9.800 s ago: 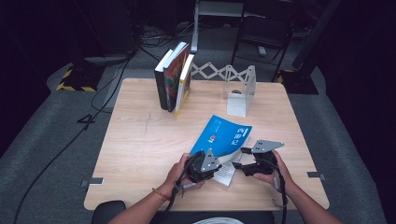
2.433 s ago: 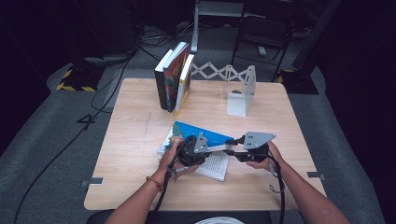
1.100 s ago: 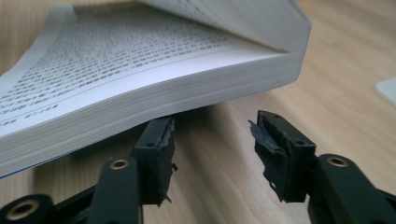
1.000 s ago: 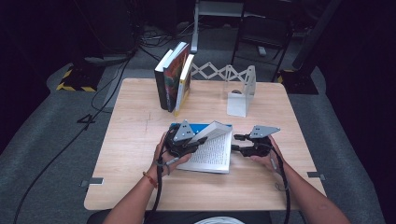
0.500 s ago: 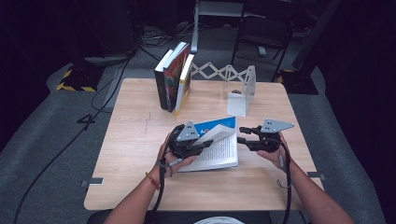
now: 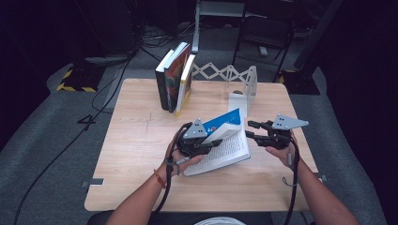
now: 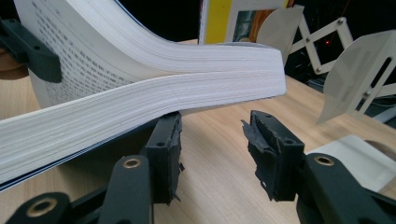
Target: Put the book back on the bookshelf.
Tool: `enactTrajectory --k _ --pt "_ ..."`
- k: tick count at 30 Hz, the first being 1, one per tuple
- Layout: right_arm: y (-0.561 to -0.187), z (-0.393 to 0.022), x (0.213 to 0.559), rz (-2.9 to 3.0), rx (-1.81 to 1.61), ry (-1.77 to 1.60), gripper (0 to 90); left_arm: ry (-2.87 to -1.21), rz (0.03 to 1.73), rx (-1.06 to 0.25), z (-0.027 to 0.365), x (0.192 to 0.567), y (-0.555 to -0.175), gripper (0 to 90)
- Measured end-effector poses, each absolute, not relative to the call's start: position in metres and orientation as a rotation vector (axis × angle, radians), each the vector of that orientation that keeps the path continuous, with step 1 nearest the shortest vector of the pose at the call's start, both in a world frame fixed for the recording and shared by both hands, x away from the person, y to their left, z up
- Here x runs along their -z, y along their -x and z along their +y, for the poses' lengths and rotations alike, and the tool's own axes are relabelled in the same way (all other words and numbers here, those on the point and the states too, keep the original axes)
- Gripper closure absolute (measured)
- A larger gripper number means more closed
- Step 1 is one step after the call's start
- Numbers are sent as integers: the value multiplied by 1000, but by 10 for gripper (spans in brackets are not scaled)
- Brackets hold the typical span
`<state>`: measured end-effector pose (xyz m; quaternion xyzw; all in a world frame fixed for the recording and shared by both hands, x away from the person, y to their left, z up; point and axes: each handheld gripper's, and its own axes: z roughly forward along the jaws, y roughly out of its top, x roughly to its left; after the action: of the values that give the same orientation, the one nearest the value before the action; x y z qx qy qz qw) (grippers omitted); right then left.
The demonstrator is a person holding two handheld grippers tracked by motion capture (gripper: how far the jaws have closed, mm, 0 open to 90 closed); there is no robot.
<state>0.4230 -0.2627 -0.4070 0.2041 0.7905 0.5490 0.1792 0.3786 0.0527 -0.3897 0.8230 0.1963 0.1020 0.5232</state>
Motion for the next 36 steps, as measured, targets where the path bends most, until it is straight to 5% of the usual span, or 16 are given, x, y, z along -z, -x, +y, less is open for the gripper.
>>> enactTrajectory --k 15,25,36 --pt "-413 -264 365 2138 -1509 -511 597 -1891 404 -234 46 376 -387 748" --pt "-403 -240 353 2162 -1528 -400 599 -1821 403 -274 77 385 -372 745" --pt "-395 -203 358 2221 -1574 -337 452 -1803 459 -349 106 395 -355 738"
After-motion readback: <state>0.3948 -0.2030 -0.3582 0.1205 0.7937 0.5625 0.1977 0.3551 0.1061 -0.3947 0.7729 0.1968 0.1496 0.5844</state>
